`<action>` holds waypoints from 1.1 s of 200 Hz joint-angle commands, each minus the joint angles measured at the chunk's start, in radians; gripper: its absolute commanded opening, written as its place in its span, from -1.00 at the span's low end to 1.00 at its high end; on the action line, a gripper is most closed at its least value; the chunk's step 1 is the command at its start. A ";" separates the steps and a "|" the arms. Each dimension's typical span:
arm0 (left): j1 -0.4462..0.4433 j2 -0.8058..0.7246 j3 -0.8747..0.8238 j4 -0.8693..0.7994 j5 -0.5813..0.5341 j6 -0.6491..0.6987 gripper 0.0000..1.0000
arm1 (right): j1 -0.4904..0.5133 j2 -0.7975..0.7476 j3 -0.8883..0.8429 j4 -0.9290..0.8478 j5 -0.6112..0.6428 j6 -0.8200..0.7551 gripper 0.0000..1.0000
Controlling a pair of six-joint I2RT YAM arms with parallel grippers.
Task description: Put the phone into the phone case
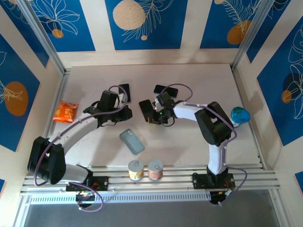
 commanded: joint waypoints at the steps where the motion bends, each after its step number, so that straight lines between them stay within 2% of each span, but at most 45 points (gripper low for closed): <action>1: 0.015 -0.051 -0.033 -0.036 -0.006 -0.023 -0.82 | -0.014 0.085 0.076 -0.031 0.013 0.004 -1.00; 79: 0.019 -0.112 -0.069 -0.092 -0.025 -0.033 -0.81 | -0.047 0.304 0.447 -0.189 0.027 -0.042 -1.00; 153: 0.023 -0.171 -0.079 -0.150 -0.072 -0.038 -0.79 | -0.105 0.489 0.796 -0.428 -0.040 -0.084 -1.00; 184: 0.026 -0.172 -0.071 -0.156 -0.078 -0.028 -0.77 | -0.111 0.479 0.814 -0.422 -0.073 -0.114 -1.00; 220: 0.025 -0.133 -0.065 -0.153 -0.083 0.010 -0.73 | -0.114 0.330 0.781 -0.405 -0.113 -0.175 -1.00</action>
